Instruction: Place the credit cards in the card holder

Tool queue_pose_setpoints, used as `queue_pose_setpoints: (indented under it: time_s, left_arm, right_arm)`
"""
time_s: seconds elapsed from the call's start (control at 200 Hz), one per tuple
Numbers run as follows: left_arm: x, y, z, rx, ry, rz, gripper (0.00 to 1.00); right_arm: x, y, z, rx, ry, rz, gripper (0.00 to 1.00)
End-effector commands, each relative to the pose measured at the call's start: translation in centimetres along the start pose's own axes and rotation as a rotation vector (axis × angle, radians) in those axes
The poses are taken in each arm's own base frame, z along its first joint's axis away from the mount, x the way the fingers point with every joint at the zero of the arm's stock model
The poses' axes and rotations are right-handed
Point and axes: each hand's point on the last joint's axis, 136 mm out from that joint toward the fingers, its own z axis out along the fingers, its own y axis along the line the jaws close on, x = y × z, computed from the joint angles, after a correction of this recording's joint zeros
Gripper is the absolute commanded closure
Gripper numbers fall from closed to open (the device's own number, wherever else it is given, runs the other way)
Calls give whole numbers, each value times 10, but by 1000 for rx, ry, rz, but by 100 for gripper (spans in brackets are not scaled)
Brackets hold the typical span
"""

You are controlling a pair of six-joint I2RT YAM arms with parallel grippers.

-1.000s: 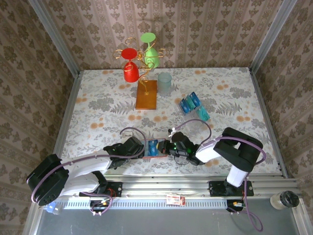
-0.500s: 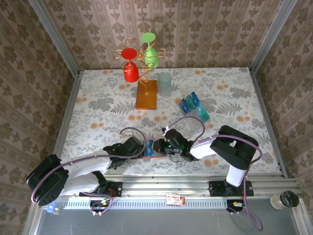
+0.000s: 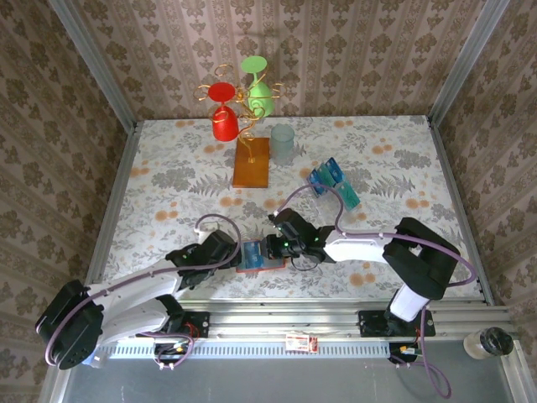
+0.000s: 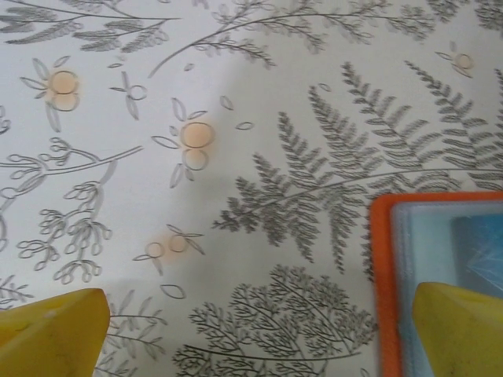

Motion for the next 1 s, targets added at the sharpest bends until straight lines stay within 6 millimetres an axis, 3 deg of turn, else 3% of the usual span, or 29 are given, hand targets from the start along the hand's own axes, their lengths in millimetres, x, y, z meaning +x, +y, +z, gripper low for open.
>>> queue_pose_setpoints:
  time_s: [0.0, 0.38, 0.745, 0.995]
  left_arm:
    - [5, 10, -1, -32, 43, 14, 0]
    - [26, 15, 11, -67, 135, 13, 0]
    - [31, 10, 21, -65, 169, 40, 0]
    - [31, 8, 23, -56, 170, 40, 0]
  right_arm:
    - [1, -8, 0, 67, 39, -54, 89]
    - [10, -9, 20, 96, 120, -80, 92]
    - [27, -4, 40, 105, 190, -100, 93]
    - [24, 7, 45, 85, 191, -101, 94]
